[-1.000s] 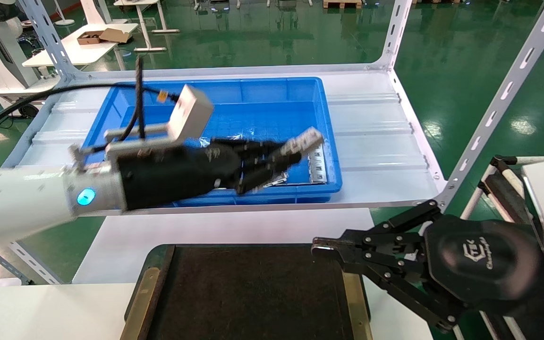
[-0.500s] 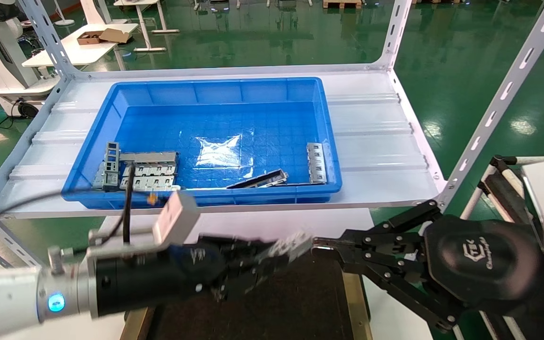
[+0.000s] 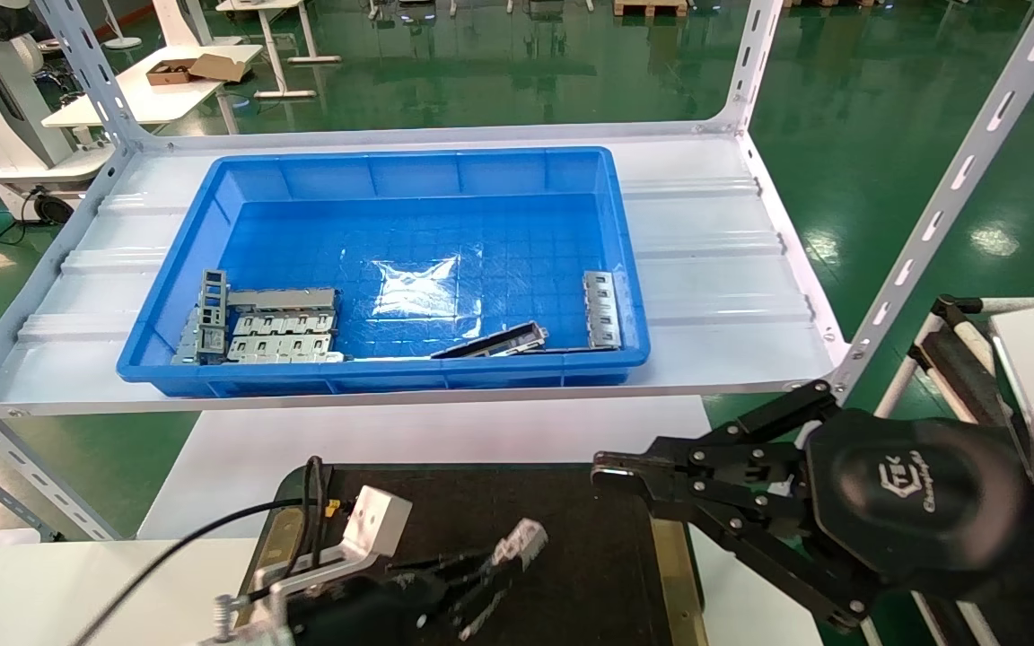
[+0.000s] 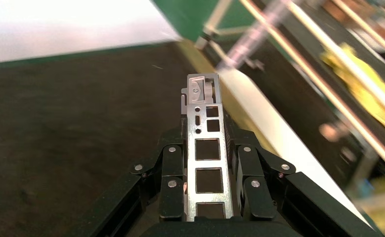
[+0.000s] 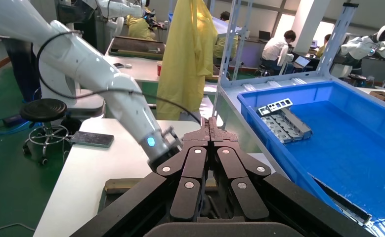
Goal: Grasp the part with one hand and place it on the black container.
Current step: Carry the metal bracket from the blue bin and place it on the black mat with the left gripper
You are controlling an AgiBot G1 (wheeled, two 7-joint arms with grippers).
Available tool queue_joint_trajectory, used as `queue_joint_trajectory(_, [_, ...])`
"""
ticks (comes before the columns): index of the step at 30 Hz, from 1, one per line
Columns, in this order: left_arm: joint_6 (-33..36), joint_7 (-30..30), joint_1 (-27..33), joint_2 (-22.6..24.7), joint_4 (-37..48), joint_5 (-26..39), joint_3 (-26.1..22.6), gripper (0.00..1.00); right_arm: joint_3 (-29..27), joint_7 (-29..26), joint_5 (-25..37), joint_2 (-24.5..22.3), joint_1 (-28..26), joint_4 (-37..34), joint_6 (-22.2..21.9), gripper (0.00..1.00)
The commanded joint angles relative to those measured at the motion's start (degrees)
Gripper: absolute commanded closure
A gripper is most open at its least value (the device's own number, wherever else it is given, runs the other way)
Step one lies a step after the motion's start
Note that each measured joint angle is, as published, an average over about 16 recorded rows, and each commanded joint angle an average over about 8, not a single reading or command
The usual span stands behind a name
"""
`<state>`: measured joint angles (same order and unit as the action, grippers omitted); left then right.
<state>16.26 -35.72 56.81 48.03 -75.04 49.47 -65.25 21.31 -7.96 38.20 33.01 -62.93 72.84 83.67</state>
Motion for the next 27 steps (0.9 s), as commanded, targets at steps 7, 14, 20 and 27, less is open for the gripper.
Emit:
queue_joint_trajectory(7, [-19.1, -4.4, -1.5, 9.4, 5.0, 0.4, -6.0, 1.0, 0.0, 0.0, 0.0, 0.0, 0.0, 0.0, 0.0, 1.0])
queue_joint_trajectory(14, [-30.7, -4.2, -0.5, 17.5, 11.8, -5.6, -10.8, 1.0, 0.0, 0.0, 0.0, 0.0, 0.0, 0.0, 0.0, 1.0])
queue_joint_trajectory(20, [-36.8, -2.0, 1.6, 21.9, 15.7, -13.8, -14.6, 1.0, 0.0, 0.0, 0.0, 0.0, 0.0, 0.0, 0.0, 1.0])
queue_joint_trajectory(27, [-40.6, 1.8, 4.0, 23.7, 16.5, -22.1, -18.5, 1.0, 0.0, 0.0, 0.0, 0.0, 0.0, 0.0, 0.0, 1.0])
